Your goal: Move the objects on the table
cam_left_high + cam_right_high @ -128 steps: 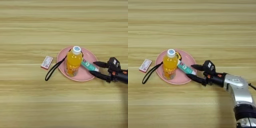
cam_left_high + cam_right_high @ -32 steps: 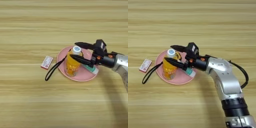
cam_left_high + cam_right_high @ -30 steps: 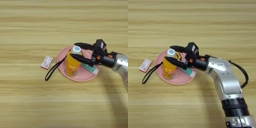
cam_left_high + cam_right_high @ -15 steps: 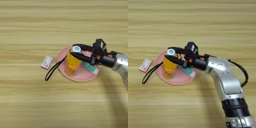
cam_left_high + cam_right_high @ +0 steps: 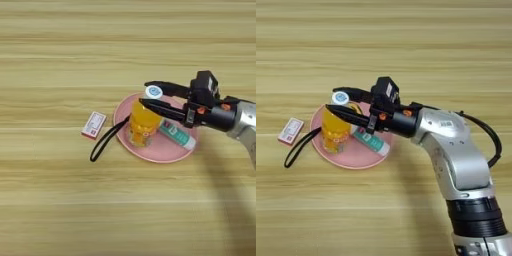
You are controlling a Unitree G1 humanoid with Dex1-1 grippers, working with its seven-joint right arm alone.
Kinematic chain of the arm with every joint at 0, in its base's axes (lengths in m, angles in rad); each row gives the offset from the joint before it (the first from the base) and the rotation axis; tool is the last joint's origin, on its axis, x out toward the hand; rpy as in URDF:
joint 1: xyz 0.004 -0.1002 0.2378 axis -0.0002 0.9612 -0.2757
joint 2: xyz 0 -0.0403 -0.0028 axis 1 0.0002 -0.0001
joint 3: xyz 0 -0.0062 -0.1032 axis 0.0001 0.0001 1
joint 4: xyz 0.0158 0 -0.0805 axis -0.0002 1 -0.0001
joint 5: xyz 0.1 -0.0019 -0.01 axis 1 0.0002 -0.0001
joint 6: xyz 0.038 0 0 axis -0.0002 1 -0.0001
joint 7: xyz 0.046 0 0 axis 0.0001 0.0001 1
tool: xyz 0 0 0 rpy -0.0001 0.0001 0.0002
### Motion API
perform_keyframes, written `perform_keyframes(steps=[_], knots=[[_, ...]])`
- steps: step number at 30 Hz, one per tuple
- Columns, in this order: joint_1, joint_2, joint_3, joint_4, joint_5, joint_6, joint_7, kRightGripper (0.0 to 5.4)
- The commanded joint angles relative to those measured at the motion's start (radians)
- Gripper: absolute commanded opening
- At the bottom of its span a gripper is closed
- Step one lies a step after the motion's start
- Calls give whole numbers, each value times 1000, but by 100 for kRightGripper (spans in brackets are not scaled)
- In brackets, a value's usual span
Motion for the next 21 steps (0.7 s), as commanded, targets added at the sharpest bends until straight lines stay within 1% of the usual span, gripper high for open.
perform_keyframes(steps=[1,13,21], knots=[[-91,-35,-58,-84,43,-7,-45,179],[-138,-79,-123,-151,87,34,-71,179],[-191,-122,-187,-146,120,55,-86,179]])
